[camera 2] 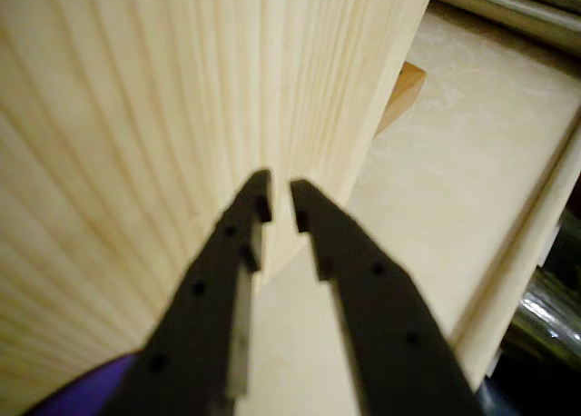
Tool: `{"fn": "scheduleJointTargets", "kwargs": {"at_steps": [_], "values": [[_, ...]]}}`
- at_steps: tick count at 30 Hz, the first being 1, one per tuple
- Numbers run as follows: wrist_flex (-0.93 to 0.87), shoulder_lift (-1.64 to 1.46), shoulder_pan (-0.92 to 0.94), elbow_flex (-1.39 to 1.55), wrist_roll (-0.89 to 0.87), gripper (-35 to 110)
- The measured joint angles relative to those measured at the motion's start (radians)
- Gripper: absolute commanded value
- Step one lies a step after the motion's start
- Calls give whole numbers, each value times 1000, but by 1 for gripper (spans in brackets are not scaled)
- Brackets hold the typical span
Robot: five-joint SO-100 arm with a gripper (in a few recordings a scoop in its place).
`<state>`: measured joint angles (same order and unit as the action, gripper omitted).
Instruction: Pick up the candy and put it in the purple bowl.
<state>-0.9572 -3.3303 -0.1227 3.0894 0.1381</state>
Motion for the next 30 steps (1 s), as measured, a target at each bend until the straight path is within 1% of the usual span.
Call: {"fn": "scheduleJointTargets", "kwargs": {"at_steps": [6, 9, 15, 21, 25, 30], "values": [[0, 0, -26, 0, -158, 0], [-5, 0, -35, -8, -207, 0], [-94, 0, -55, -40, -273, 0], [-224, 9, -55, -190, -310, 0], [-316, 133, -92, -345, -356, 0], [-442, 314, -179, -563, -534, 0]]}}
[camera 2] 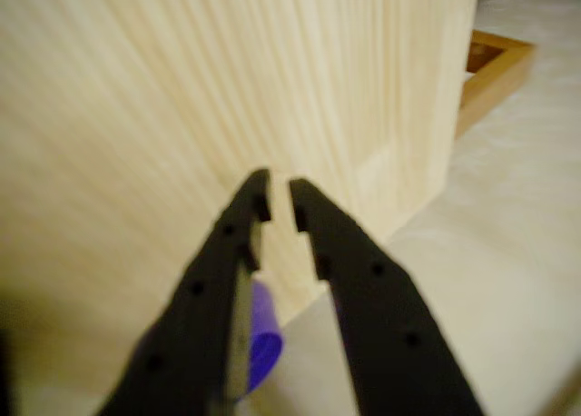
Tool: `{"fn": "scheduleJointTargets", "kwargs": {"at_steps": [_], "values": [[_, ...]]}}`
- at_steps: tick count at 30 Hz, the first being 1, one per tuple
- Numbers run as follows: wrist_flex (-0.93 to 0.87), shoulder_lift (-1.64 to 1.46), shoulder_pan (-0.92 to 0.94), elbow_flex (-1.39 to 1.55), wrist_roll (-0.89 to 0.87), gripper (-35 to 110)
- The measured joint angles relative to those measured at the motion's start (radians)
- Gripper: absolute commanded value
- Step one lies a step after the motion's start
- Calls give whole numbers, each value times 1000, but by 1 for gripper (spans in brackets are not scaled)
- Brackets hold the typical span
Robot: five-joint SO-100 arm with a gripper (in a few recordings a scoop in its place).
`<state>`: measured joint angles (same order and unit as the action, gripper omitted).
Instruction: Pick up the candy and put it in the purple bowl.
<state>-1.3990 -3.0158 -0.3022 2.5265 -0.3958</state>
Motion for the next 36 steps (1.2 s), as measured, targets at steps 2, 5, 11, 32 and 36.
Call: {"fn": "scheduleJointTargets", "kwargs": {"at_steps": [2, 5, 11, 32, 36], "values": [[-41, 41, -46, -60, -98, 0], [-84, 64, -118, -126, -229, 0], [-141, 190, -293, -224, -356, 0], [-8, 532, -666, -225, -488, 0], [31, 655, -695, -273, -495, 0]]}}
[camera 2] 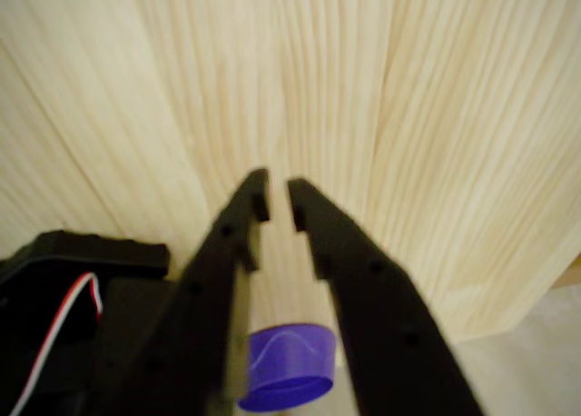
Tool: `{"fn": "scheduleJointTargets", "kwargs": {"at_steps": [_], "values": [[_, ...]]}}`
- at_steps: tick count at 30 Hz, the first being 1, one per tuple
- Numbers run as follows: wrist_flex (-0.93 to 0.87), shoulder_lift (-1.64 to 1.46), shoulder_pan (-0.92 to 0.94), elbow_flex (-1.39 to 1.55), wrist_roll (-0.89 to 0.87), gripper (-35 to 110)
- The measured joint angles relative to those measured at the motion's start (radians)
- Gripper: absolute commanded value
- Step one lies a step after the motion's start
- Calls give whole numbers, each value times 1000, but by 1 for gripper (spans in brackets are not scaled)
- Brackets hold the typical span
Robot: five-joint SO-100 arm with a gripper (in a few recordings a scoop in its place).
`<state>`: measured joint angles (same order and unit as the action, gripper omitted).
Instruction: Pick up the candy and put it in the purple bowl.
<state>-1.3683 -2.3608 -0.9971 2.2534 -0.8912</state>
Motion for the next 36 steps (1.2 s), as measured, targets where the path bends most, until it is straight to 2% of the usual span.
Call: {"fn": "scheduleJointTargets", "kwargs": {"at_steps": [10, 15, 23, 36], "values": [[261, 138, -43, 11, 15, 0], [390, 216, -44, 67, 23, 9], [471, 337, -75, 67, 2, 18], [492, 515, -163, -57, -173, 27]]}}
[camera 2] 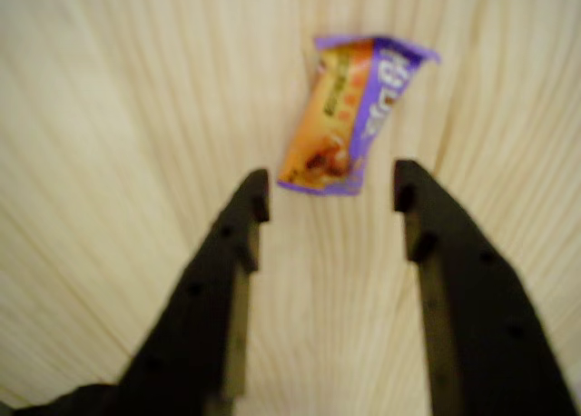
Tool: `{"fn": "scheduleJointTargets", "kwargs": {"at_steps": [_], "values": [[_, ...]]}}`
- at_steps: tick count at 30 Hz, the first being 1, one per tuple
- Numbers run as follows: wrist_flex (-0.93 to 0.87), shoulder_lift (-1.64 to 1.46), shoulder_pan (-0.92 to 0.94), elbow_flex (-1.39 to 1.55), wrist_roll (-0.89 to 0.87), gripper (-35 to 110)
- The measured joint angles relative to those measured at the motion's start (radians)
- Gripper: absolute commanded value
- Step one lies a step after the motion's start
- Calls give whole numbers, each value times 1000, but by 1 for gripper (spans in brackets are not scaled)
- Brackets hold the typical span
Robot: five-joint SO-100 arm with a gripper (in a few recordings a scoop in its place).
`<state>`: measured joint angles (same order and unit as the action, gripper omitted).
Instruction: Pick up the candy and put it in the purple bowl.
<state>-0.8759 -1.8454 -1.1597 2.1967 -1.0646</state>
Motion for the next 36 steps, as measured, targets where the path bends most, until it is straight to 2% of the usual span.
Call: {"fn": "scheduleJointTargets", "kwargs": {"at_steps": [7, 19, 28, 36], "values": [[49, 63, 0, -6, -74, 29], [199, 66, 77, 49, -80, 30], [256, -61, 77, 222, -114, 30], [256, -132, 66, 249, -149, 31]]}}
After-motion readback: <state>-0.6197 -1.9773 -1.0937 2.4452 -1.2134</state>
